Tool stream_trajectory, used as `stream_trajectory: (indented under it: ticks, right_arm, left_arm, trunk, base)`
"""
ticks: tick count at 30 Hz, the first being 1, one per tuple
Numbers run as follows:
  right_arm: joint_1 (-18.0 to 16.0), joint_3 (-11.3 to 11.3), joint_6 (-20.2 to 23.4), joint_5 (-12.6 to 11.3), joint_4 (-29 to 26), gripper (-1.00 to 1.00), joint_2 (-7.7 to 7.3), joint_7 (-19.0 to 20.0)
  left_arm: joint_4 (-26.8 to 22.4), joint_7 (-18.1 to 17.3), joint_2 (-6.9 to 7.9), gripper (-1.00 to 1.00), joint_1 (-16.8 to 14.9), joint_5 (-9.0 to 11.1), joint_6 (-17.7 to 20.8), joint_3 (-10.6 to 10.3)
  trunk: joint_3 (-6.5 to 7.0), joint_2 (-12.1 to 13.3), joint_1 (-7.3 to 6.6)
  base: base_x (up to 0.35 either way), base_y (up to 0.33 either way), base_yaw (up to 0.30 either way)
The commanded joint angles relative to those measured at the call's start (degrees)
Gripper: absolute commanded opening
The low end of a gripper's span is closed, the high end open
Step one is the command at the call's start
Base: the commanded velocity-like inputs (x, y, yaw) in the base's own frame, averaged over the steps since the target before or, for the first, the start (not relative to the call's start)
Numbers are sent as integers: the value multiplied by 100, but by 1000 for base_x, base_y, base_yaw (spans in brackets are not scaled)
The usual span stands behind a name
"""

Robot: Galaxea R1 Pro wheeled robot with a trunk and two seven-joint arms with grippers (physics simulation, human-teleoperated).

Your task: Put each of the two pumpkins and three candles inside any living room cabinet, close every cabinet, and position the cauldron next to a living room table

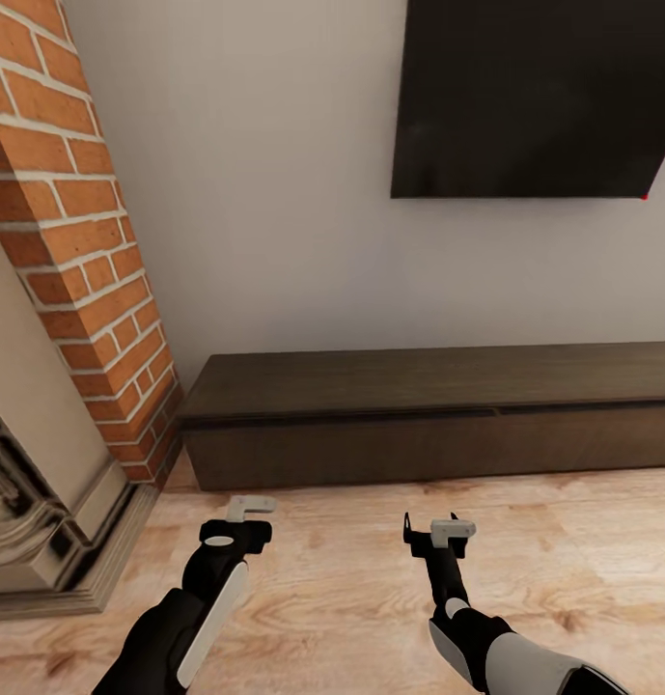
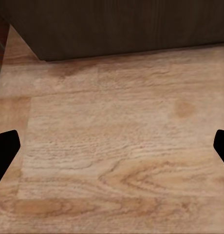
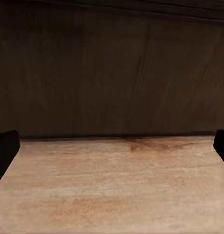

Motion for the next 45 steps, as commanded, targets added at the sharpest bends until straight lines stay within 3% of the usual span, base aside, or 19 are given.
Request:
stream_trajectory:
  ticks: [1, 4, 15, 17, 21, 25, 27, 28, 31, 34, 38, 45]
  right_arm:
    - [-4, 48, -6, -20, 2, 100, 1, -47]
    - [-4, 48, -6, -44, 2, 100, -1, -43]
    - [-4, 6, 14, -76, 1, 100, -2, -22]
    - [-4, -10, 197, -90, -22, 100, 1, -28]
    - [-11, -34, 1191, -252, -51, 100, 8, -54]
    - [-45, -95, 2652, -881, -239, 100, -41, -47]
    - [-61, -108, 3291, -1035, -469, 100, -59, -45]
    - [-65, -136, 3954, -1122, -796, 100, -80, -49]
    - [-48, -275, 4882, -1184, -1375, 100, -166, -59]
    - [-41, -460, 5417, -1198, -1793, 100, -219, -140]
    - [-39, -522, 5874, -1191, -2035, 100, -284, -254]
    - [-39, -531, 5790, -1158, -2156, 100, -312, -268]
  left_arm:
    - [-8, 57, 2, 100, -4, 63, 11, -1]
    - [-20, 60, 3, 100, -4, 67, 11, 11]
    - [-62, 60, 12, 100, -4, 69, 11, 85]
    - [-65, 64, 12, 100, -4, 69, 16, 131]
    - [-66, 65, 12, 100, -4, 69, 100, 223]
    - [-66, 65, 12, 100, -4, 63, 163, 252]
    - [-63, 66, 12, 100, -6, 61, 172, 257]
    - [-57, 66, 12, 100, -12, 64, 181, 261]
    - [-52, 63, 7, 100, -27, 73, 302, 339]
    - [-55, 58, -11, 100, -36, 94, 634, 505]
    - [-57, 61, 6, 100, -62, 123, 777, 630]
    - [-50, 57, 12, 100, -74, 138, 820, 827]
  trunk:
    - [22, 0, -3]
    - [103, 4, -11]
    - [343, 445, -253]
    - [387, 525, -297]
    - [473, 685, -385]
    - [559, 846, -472]
    - [602, 926, -516]
    - [623, 966, -538]
    - [689, 1086, -604]
    - [754, 1207, -670]
    - [837, 1367, -758]
    - [965, 1648, -912]
  base:
    - [0, 0, -68]
    - [0, 0, -146]
    - [0, 0, -257]
    - [0, 0, -275]
    - [0, 0, -276]
    - [0, 0, -275]
    - [0, 0, -268]
    - [0, 0, -255]
    - [0, 0, -218]
    - [0, 0, -153]
    - [0, 0, -78]
    - [0, 0, -9]
